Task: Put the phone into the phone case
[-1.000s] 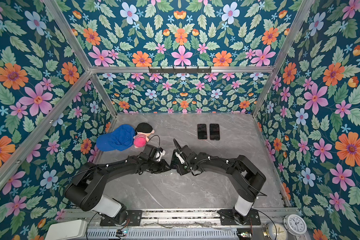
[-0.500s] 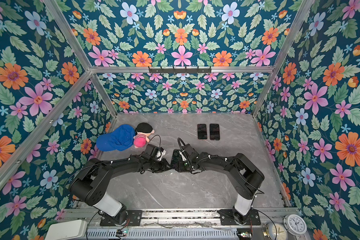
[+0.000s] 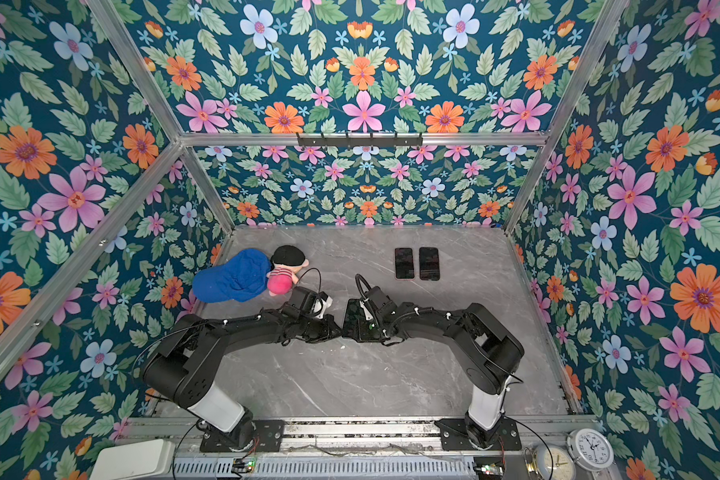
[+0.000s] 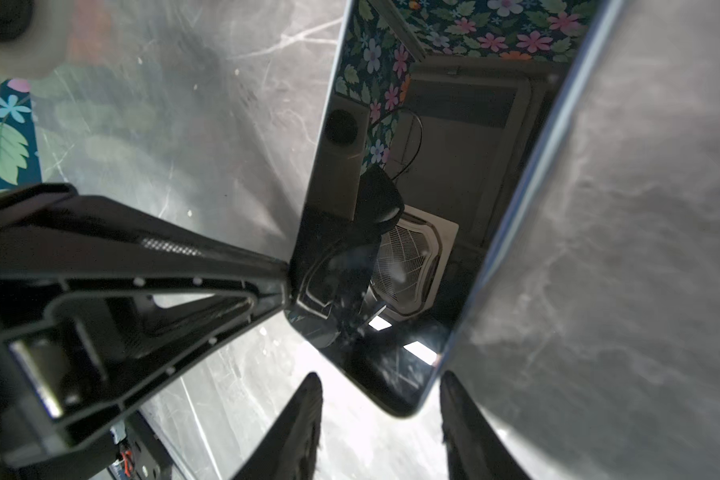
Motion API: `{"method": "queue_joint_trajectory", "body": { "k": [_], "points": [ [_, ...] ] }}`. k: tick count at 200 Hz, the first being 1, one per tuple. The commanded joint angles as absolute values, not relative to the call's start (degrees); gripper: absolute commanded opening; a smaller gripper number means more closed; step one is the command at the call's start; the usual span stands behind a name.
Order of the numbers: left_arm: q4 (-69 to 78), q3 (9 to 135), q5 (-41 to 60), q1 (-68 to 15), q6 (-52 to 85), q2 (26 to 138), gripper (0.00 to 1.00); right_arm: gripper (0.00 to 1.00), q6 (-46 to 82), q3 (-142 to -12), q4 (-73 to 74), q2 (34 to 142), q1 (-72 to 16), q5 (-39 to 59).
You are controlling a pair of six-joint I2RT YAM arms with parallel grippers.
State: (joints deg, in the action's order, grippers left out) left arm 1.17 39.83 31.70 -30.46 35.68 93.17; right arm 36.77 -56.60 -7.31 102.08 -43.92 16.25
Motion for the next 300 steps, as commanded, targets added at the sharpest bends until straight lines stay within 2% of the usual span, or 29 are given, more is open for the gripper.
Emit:
{"method": "queue_joint_trajectory", "body": {
  "k": [1, 109, 159, 181, 229, 300],
  "points": [
    [-3.01, 38.85, 29.19, -30.67, 35.16, 93.9, 0.13, 0.48, 36.02, -57.21, -9.48, 102.7, -43.95, 14.6],
    [-2.41, 37.23, 29.02, -30.76, 35.25, 94.65, 0.1, 0.56, 35.55, -58.93, -10.78, 105.01, -43.57, 13.8],
    [-4.24, 38.11, 28.57, -30.76, 34.83, 93.16, 0.11, 0.55, 34.89, -59.43, -13.54, 103.51, -43.53, 11.74],
    [-5.53, 39.25, 28.06, -30.76, 34.72, 91.41, 0.16, 0.53, 35.76, -59.68, -15.86, 102.31, -43.51, 10.3],
    [-0.83, 39.0, 28.61, -30.63, 37.8, 88.37, 0.35, 0.48, 39.91, -59.51, -16.96, 100.48, -43.51, 10.0],
    [6.16, 38.27, 31.7, -30.61, 40.91, 90.26, 0.4, 0.39, 41.37, -59.07, -14.21, 100.53, -43.5, 10.85]
  ]
}}
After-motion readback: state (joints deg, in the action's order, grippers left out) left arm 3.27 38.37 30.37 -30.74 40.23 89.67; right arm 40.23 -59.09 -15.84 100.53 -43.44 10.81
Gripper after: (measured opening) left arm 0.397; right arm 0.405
